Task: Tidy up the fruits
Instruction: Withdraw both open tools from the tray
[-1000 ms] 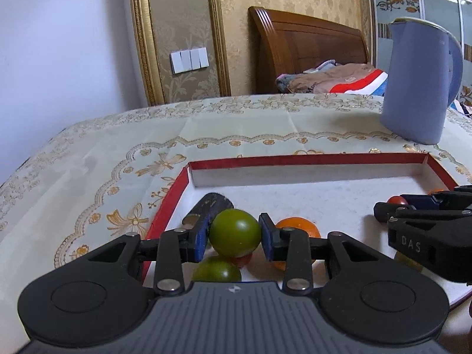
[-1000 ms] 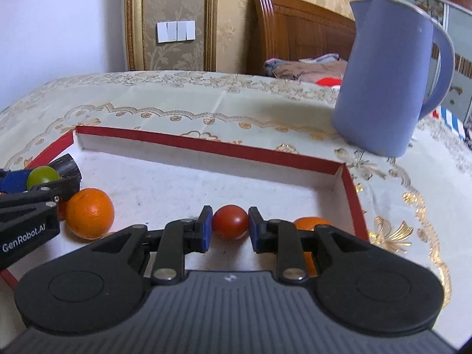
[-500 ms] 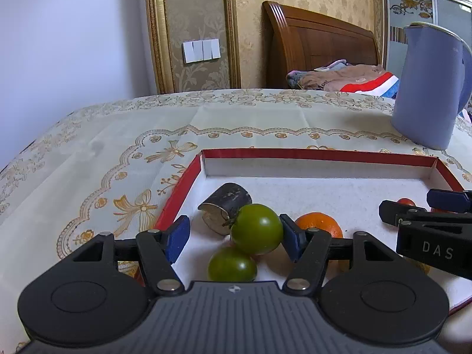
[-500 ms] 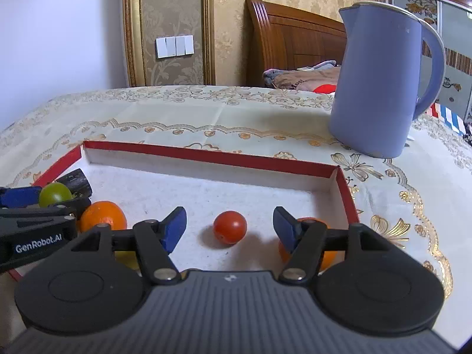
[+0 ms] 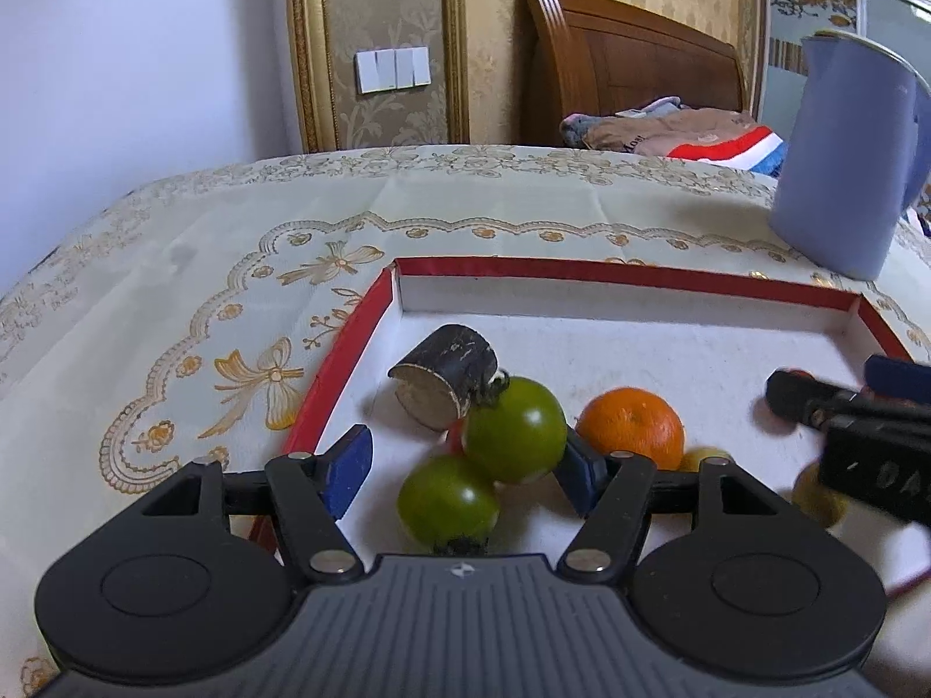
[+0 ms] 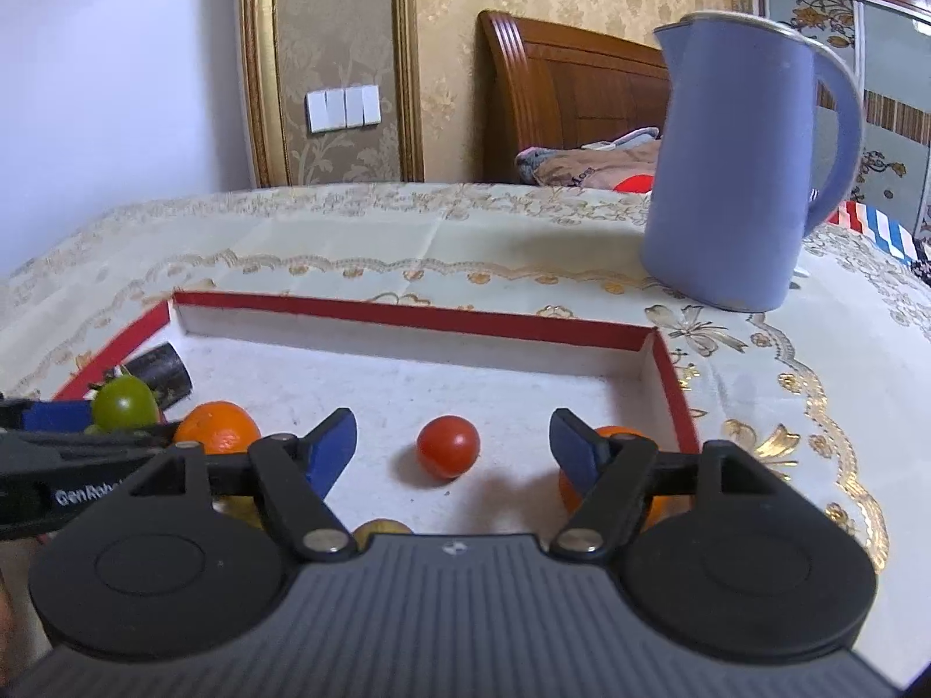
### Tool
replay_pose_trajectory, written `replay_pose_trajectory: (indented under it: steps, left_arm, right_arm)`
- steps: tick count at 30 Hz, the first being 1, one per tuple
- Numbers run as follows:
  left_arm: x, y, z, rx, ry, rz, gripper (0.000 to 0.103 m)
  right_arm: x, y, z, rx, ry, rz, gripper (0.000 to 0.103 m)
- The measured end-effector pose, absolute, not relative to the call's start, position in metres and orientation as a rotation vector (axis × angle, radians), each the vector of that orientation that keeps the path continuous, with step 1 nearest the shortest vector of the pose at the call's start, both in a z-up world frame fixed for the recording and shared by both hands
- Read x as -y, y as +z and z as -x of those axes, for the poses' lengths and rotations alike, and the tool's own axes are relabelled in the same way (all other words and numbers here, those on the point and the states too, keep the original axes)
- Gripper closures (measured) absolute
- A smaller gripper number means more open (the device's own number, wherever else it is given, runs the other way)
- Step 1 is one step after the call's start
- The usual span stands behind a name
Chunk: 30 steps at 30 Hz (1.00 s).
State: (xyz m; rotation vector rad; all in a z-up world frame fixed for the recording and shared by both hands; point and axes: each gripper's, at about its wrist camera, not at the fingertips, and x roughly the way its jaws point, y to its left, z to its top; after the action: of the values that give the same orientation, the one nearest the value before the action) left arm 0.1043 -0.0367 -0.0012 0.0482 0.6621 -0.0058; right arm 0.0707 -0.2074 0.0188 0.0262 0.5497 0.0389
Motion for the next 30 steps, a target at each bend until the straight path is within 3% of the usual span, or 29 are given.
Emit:
replay_pose_trajectory:
  steps: [4,8,21,28,30]
  left_arm:
    - [0.036,0.003,-0.084,-0.625,-0.018,-0.058,0.036]
    - [0.032,0.006,-0.071,-0.629,-0.039,-0.023,0.025]
    - [0.031,0.008,-0.027,-0.581,-0.011,-0.070,0.025]
    - [0.028,0.012,-0.011,-0.561,-0.009,-0.026,0.024]
    - [0.025,0.010,-0.012,-0.588,-0.026,-0.004,0.008]
  right_arm:
    - [0.216,0.026,-0.042,-0.503,0.036,-0.060,0.018]
    - [0.219,0.027,-0.012,-0.484,0.043,-0.053,0.018]
    - [0.218,0.021,0.041,-0.529,0.083,-0.072,0.015]
    - [0.216,0.014,0.045,-0.544,0.056,-0.088,0.007]
    - [0.218,0.011,0.046,-0.558,0.050,-0.094,0.006]
